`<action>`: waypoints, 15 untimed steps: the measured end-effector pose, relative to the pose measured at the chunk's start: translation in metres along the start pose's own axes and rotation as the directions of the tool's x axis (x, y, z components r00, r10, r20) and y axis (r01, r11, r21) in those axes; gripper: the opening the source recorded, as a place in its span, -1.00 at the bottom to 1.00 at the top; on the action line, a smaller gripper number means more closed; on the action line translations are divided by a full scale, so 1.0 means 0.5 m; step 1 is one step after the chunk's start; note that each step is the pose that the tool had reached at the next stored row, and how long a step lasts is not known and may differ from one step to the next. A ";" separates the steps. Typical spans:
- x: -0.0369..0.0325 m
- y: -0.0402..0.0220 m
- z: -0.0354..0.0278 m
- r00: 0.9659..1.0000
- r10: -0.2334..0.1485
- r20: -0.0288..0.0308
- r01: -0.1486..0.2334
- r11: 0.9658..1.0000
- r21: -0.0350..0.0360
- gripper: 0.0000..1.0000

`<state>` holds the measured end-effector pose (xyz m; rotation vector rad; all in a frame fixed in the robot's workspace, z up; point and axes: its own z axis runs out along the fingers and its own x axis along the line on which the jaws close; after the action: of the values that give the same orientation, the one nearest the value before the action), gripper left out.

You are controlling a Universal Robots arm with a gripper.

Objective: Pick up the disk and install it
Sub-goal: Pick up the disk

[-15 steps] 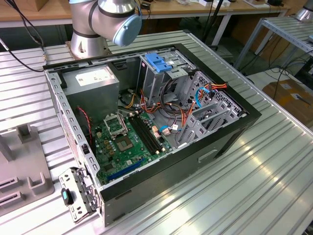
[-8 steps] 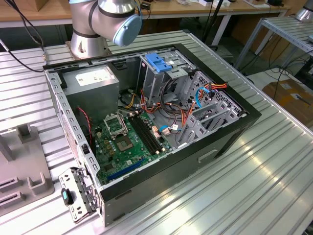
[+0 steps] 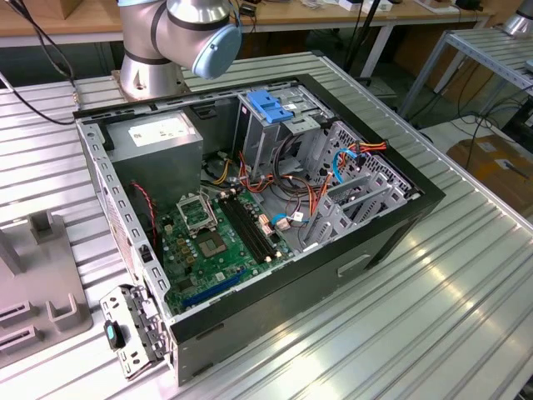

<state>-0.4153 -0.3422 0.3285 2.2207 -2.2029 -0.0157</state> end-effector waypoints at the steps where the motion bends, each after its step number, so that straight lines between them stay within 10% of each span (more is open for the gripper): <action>1: 0.000 0.000 0.002 1.000 0.000 0.000 0.000 1.000 0.000 0.20; 15: 0.000 0.000 0.029 1.000 0.000 0.000 0.000 1.000 0.000 0.20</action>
<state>-0.4154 -0.3422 0.3137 2.2207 -2.2030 -0.0156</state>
